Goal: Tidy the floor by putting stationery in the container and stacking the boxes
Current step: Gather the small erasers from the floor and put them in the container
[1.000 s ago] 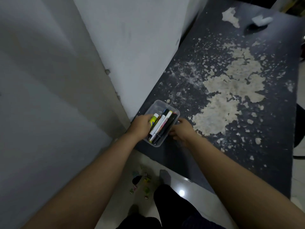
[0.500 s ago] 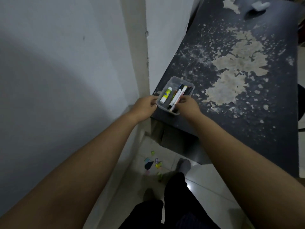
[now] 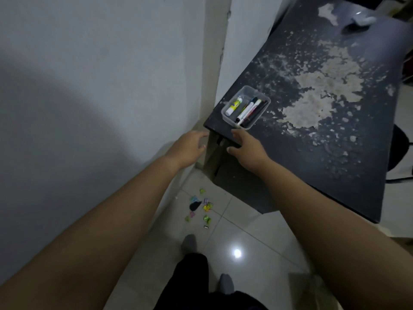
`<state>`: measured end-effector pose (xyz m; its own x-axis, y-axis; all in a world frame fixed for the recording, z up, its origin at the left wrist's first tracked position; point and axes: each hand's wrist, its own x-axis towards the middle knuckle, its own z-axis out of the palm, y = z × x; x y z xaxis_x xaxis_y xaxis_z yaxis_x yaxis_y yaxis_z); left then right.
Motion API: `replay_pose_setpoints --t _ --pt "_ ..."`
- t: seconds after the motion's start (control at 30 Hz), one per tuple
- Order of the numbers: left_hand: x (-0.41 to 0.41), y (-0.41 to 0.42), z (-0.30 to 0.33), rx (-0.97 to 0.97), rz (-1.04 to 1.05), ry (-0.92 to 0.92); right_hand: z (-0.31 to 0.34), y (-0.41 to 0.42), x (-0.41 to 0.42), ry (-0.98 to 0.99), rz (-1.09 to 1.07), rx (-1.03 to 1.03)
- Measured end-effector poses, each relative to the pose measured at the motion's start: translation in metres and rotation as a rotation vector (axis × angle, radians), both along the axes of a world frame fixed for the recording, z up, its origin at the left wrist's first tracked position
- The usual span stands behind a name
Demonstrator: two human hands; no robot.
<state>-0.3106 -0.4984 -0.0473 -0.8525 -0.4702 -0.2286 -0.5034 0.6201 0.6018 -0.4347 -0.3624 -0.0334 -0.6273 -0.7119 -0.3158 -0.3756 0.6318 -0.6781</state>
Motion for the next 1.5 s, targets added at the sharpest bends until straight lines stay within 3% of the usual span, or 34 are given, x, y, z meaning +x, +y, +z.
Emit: replay_pose_setpoints --t 0.27,0.57,0.97,1.27,1.5 --pt "0.045 0.066 -0.003 -0.023 0.069 -0.02 0.003 0.059 0.037 0.064 0.169 0.018" --pt "0.105 0.14 -0.03 -0.022 0.002 -0.151 -0.038 0.114 0.079 0.023 0.221 0.107" --pt "0.15 0.137 -0.077 -0.082 -0.13 -0.213 -0.091 0.125 0.14 0.1 0.205 0.227" --pt "0.172 0.111 -0.14 -0.074 -0.297 -0.268 -0.155 0.112 0.178 0.058 0.031 0.232" --pt "0.148 0.102 -0.242 -0.062 -0.254 -0.209 -0.248 0.109 0.172 0.129 0.057 0.243"
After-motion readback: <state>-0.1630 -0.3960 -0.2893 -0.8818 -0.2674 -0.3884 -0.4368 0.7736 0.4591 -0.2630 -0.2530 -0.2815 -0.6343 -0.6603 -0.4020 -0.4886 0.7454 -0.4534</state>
